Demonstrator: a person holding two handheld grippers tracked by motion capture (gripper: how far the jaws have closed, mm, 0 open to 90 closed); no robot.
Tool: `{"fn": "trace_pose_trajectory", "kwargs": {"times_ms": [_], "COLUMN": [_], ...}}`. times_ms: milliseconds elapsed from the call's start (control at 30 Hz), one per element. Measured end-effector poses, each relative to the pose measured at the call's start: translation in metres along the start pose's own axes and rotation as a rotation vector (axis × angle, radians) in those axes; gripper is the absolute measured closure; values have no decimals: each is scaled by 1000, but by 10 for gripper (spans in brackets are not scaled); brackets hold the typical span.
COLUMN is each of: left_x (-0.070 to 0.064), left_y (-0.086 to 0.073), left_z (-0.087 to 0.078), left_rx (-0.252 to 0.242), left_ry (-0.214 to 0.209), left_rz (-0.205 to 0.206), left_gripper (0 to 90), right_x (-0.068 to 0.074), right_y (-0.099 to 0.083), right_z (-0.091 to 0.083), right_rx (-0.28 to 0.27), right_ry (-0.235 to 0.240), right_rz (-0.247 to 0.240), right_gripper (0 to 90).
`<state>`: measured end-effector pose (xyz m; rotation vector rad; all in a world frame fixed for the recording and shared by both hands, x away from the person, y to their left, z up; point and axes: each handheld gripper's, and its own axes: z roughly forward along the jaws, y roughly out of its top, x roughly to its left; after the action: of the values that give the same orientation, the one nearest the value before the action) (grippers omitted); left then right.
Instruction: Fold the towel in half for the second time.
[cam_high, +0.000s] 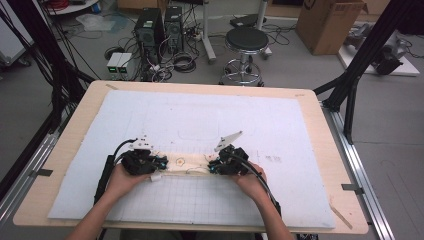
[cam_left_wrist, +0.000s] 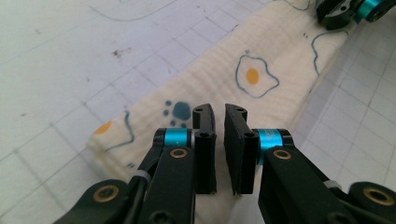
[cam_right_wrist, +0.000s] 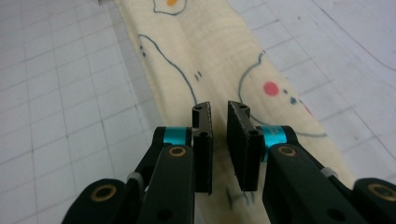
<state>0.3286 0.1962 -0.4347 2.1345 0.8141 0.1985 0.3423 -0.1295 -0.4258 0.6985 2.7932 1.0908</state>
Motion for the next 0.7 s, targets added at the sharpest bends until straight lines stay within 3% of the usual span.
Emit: {"fn": "trace_pose_trajectory", "kwargs": {"times_ms": [133,700], "left_x": [5,11], "left_y": [-6,-13], "left_z": [-8,-24], "left_rx": [-9,-7], "left_ry": [3,37], "left_rz": [-24,-14], "left_gripper": [809,748], "right_x": [-4,-21], "right_y": [-8,-38], "right_z": [-8,-34], "right_rx": [-5,-46], "right_ry": [-10,-56], "right_rz": [3,40], "right_gripper": [788,729]}}
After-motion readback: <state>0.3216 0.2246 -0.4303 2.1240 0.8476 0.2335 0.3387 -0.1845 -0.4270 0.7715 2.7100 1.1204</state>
